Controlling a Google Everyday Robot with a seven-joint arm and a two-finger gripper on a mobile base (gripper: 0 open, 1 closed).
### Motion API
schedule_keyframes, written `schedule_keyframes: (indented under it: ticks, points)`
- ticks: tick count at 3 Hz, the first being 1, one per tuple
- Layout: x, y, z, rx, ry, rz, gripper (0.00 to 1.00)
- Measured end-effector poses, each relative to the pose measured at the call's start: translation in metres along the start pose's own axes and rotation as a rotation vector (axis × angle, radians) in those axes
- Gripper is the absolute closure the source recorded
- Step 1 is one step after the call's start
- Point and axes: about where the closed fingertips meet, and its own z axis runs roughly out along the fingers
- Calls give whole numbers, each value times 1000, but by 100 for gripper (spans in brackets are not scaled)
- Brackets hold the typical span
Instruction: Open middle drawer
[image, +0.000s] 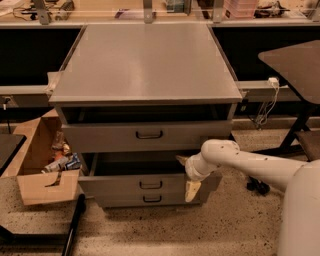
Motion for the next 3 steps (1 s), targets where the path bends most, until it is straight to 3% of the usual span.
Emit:
schedule_keyframes:
  ticks: [2,3]
  points:
    - [8,30,35,-138,24,38,0]
    - [-1,49,25,-158,32,49,25]
